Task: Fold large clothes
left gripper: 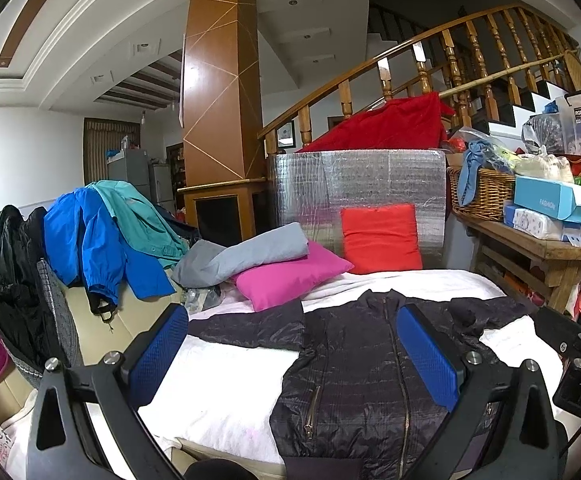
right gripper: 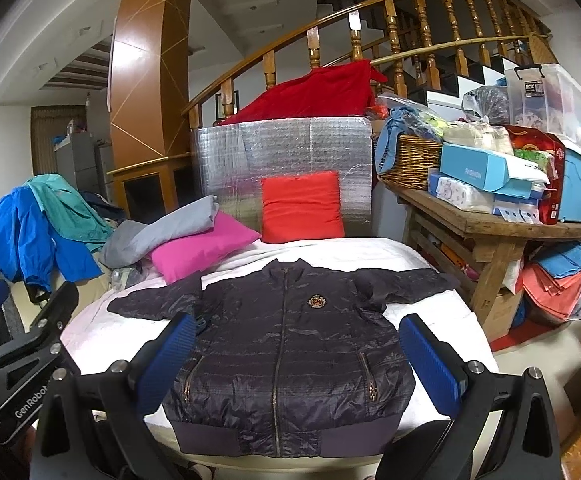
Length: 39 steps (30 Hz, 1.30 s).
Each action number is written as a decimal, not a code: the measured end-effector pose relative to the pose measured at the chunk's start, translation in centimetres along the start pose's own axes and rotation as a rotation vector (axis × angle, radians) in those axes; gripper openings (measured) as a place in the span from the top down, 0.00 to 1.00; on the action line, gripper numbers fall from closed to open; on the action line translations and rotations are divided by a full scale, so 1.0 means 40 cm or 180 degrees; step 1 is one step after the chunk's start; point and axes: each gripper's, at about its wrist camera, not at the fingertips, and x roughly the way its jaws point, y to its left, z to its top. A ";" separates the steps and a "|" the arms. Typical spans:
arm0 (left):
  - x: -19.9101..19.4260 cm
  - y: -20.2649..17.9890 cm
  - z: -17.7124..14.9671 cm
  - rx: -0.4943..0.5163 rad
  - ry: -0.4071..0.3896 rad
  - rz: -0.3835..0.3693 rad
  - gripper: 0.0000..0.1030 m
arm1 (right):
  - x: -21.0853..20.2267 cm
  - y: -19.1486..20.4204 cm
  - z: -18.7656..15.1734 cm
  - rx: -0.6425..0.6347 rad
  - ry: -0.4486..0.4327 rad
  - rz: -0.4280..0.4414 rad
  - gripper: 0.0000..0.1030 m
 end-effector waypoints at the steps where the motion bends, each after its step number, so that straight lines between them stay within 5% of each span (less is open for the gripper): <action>1: 0.000 0.001 0.000 0.0001 0.0002 0.0000 0.00 | 0.001 0.001 0.000 -0.0005 0.0003 0.0002 0.00; 39: 0.040 0.015 -0.028 -0.0018 0.0160 0.0045 0.00 | 0.058 0.008 -0.019 -0.0026 0.0201 0.0070 0.00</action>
